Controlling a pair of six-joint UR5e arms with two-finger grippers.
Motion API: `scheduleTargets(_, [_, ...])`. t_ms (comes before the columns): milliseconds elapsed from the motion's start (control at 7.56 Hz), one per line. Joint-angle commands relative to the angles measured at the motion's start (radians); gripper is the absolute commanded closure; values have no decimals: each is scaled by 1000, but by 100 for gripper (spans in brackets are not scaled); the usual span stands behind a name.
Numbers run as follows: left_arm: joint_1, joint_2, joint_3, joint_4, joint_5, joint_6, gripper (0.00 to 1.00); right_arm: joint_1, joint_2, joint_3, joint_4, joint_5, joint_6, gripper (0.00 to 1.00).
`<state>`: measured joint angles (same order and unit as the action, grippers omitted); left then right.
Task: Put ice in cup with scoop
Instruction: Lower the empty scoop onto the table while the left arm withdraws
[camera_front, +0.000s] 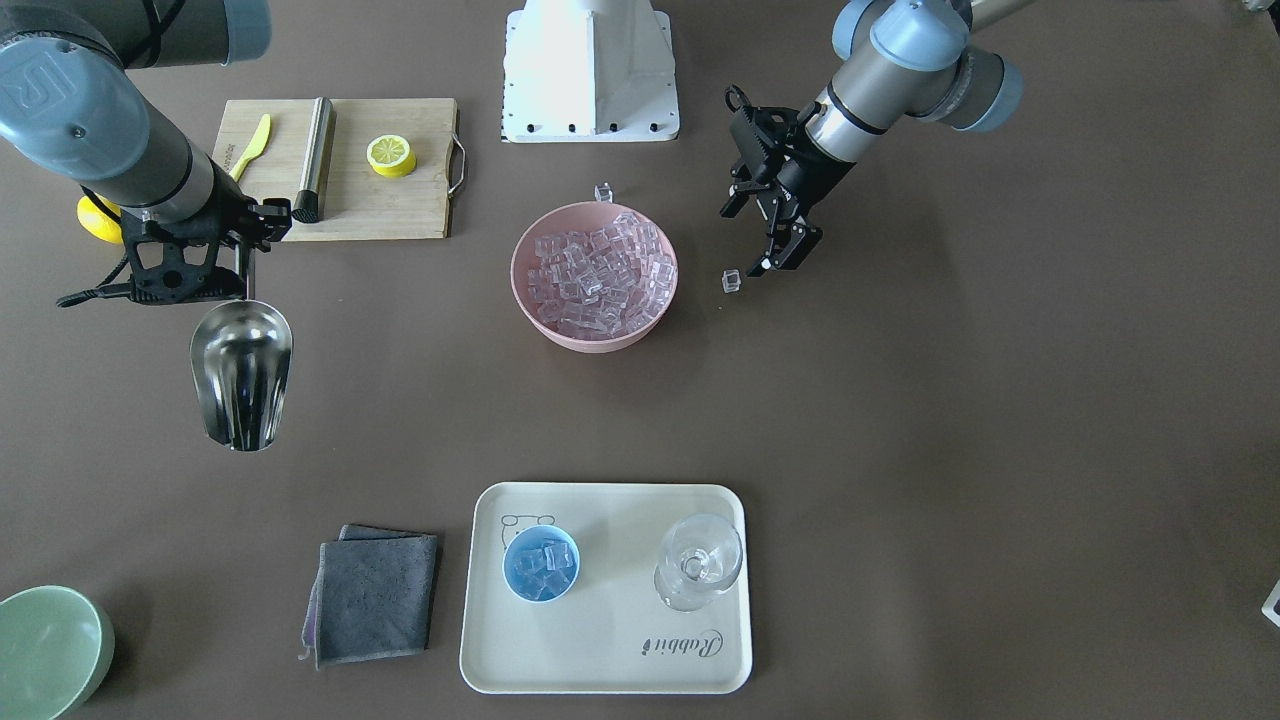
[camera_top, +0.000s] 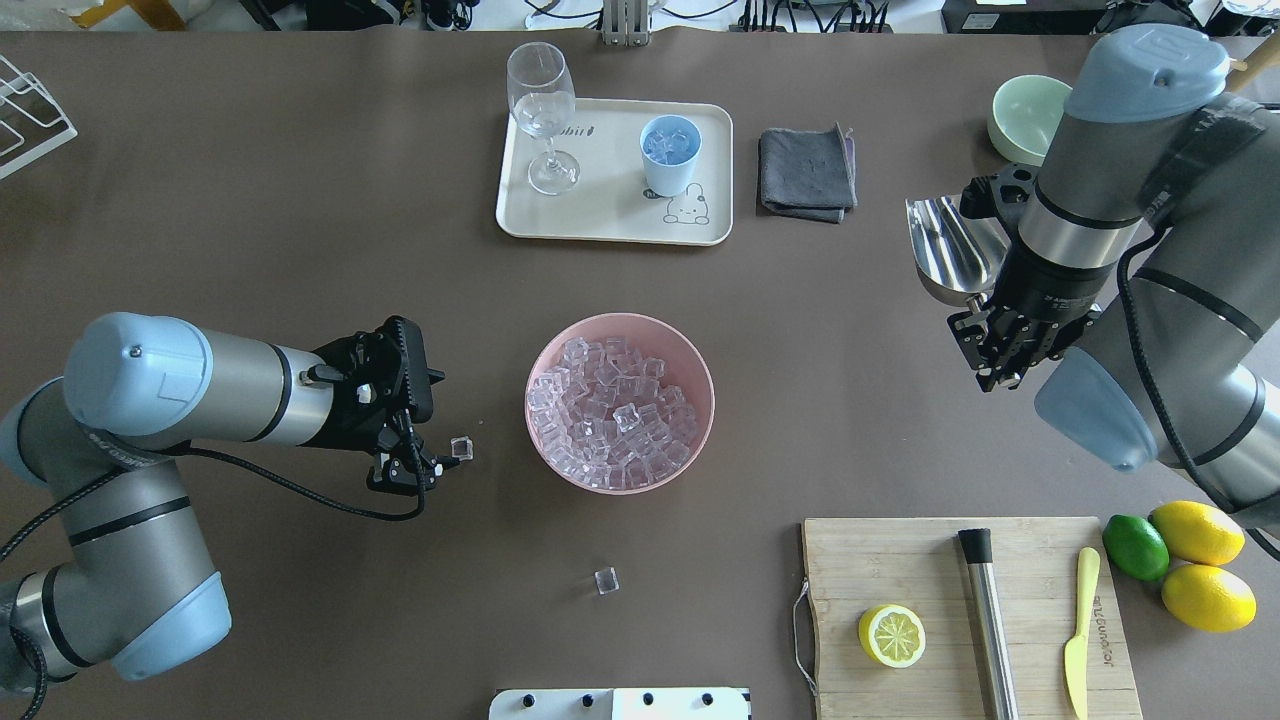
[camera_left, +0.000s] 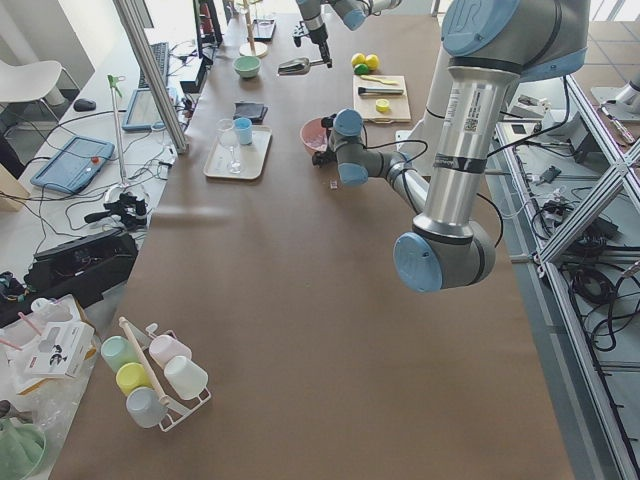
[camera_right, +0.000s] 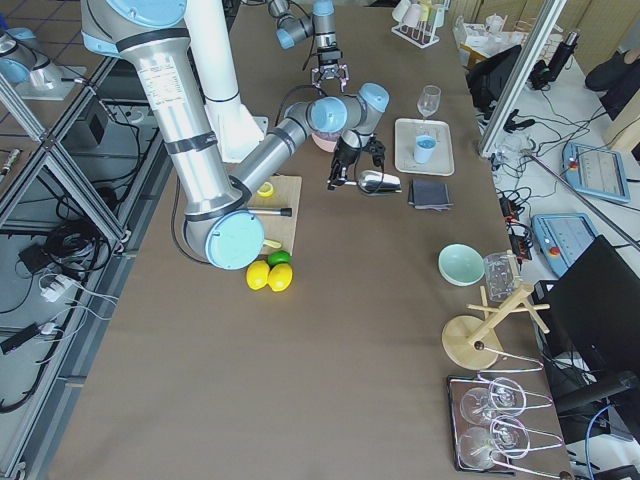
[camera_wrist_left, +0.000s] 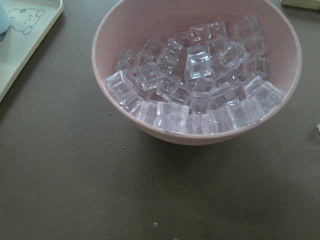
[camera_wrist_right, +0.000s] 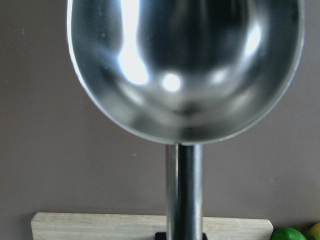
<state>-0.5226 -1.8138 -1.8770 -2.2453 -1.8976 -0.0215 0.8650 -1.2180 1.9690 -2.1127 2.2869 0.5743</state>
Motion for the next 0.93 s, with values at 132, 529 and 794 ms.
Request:
scheduleTargets(132, [-66,62,-100,159,2,0,2,-93,-172,-4,312,37,255,100])
scheduleTargets(529, [-192,128,-146,390,0,0,1,-182,-170,-70,405,34,329,100])
scheduleTargets(794, [-302,155,-139,536,-1,-2,2,-195,-170,-108,464,32,352,100])
